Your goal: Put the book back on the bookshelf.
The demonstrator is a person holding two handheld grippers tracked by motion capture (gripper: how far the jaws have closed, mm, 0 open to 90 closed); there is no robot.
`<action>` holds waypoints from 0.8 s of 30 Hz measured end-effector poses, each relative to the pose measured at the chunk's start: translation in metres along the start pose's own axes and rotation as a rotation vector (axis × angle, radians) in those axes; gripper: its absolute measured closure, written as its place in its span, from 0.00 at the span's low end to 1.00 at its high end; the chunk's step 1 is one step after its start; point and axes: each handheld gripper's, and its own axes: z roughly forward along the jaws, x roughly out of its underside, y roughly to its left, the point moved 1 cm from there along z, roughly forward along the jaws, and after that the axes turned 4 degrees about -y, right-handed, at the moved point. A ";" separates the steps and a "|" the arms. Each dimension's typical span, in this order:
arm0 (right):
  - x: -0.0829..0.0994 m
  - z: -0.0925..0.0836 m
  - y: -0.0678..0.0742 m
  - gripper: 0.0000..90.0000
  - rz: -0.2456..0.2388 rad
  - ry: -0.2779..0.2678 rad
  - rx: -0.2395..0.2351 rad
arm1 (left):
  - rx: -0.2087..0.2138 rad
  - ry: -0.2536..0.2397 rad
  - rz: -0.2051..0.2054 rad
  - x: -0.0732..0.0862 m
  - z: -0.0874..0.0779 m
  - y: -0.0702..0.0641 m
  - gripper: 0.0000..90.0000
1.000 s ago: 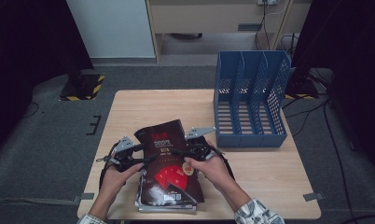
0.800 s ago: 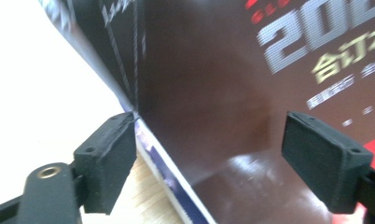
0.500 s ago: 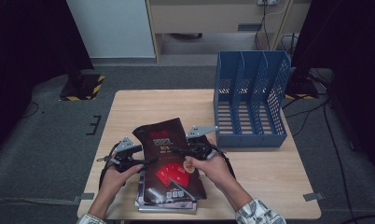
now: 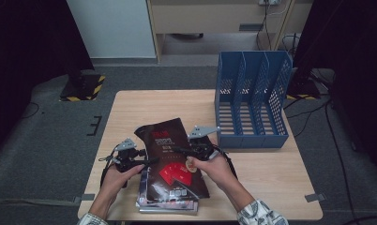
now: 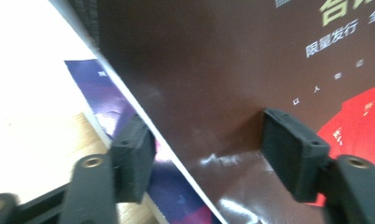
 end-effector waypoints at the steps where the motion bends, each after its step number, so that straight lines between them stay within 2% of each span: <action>1: 0.000 -0.001 -0.001 0.96 0.005 -0.002 -0.002 | 0.001 -0.006 -0.011 -0.001 -0.002 0.001 0.45; 3: 0.000 -0.002 -0.002 0.96 0.009 -0.009 -0.009 | 0.000 -0.018 -0.026 -0.002 -0.004 0.002 0.52; 5: 0.000 -0.003 -0.002 0.96 0.006 -0.010 -0.011 | -0.015 -0.008 -0.040 -0.002 -0.006 0.001 0.60; 10: 0.002 -0.003 -0.002 0.96 0.003 -0.008 -0.014 | -0.061 0.013 -0.018 -0.003 -0.007 0.000 0.76; 13: 0.003 -0.005 -0.004 0.96 0.012 -0.014 -0.011 | -0.076 0.008 0.006 -0.006 -0.010 -0.001 0.84; 15: 0.003 -0.006 -0.006 0.96 0.013 -0.013 0.002 | -0.088 0.001 0.014 -0.007 -0.010 -0.003 0.93; 20: 0.005 -0.010 -0.011 0.95 0.026 -0.017 0.014 | -0.115 -0.009 0.048 -0.011 -0.009 -0.008 0.95; 24: 0.003 -0.011 -0.011 0.94 0.010 -0.020 0.021 | -0.135 -0.037 0.060 -0.015 -0.013 -0.010 0.96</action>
